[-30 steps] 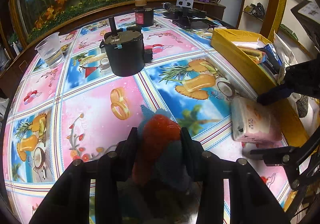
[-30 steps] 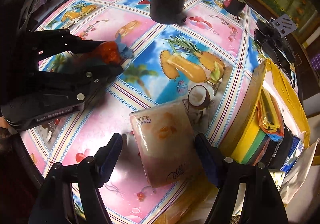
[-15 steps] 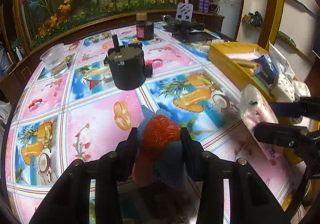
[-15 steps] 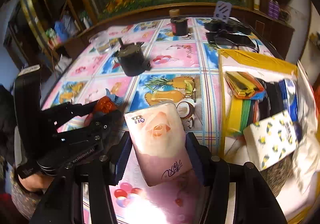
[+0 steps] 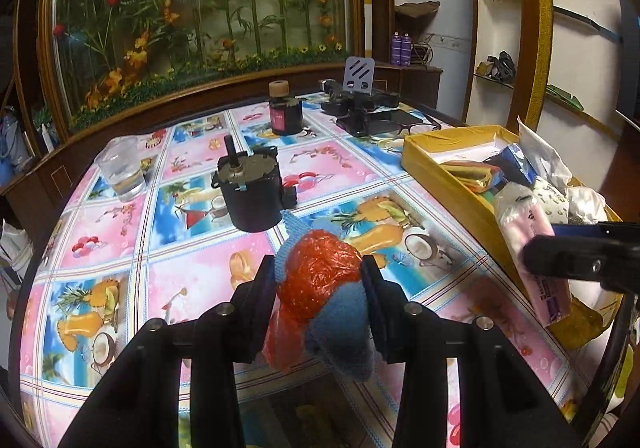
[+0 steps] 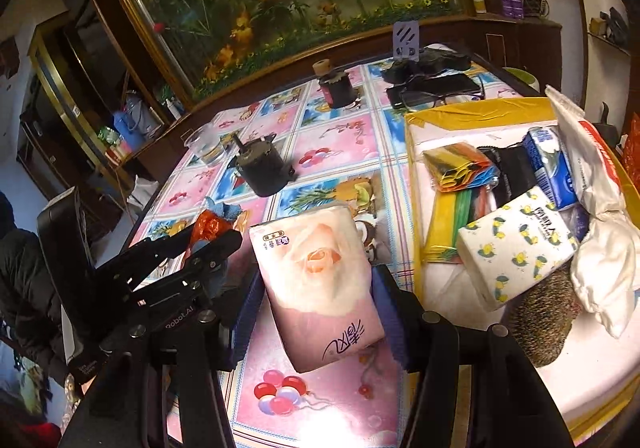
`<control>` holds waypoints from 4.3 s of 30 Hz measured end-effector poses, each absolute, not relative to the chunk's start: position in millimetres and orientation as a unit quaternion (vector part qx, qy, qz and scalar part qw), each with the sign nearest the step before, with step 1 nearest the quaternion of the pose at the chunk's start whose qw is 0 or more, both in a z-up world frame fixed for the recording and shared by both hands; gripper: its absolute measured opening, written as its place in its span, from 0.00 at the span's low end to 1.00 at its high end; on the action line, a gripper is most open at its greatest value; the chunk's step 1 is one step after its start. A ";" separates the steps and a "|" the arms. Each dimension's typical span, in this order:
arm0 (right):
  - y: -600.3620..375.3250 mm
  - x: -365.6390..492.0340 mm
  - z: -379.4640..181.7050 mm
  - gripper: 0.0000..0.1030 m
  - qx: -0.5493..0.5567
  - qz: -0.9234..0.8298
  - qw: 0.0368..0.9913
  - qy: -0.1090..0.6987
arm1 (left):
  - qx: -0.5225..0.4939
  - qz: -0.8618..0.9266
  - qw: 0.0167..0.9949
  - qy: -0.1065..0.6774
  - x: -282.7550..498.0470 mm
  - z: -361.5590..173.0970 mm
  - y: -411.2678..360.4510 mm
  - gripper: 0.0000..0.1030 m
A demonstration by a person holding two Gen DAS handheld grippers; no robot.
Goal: Organize soft objects
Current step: 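Lift the red-and-blue item with the left gripper while the right lifts the pink pack, then carry both items over the tray and open both grippers to release them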
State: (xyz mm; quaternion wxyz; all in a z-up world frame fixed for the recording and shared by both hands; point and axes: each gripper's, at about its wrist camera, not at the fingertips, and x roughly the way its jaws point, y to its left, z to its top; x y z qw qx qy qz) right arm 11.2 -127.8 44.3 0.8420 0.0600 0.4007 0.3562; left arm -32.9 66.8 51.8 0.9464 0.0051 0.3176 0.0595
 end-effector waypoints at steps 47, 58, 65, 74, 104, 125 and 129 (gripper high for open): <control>-111.4 10.6 47.8 0.60 -0.080 0.294 0.849 0.431 | -0.135 0.032 0.950 0.280 -28.2 67.9 83.7 0.39; -74.4 -21.4 33.0 0.69 -0.085 0.409 0.781 0.464 | -0.137 0.045 0.956 0.257 -40.8 79.2 100.9 0.39; -66.4 -2.0 55.6 0.83 -0.106 0.394 0.803 0.434 | -0.151 0.064 0.952 0.258 -43.4 79.3 117.6 0.39; -19.9 1.0 5.5 0.53 -0.170 0.342 0.806 0.452 | -0.151 0.071 0.950 0.264 -42.2 75.6 120.0 0.39; -260.0 64.3 75.5 0.50 0.039 0.106 0.924 0.365 | -0.073 -0.154 0.934 0.313 25.7 62.4 -107.4 0.39; -269.2 76.2 20.4 0.69 0.084 0.104 0.922 0.364 | -0.023 -0.133 0.928 0.347 28.1 44.7 -134.3 0.91; -272.1 77.3 20.6 0.86 0.101 0.115 0.921 0.359 | -0.017 -0.132 0.925 0.356 27.9 43.1 -136.3 0.94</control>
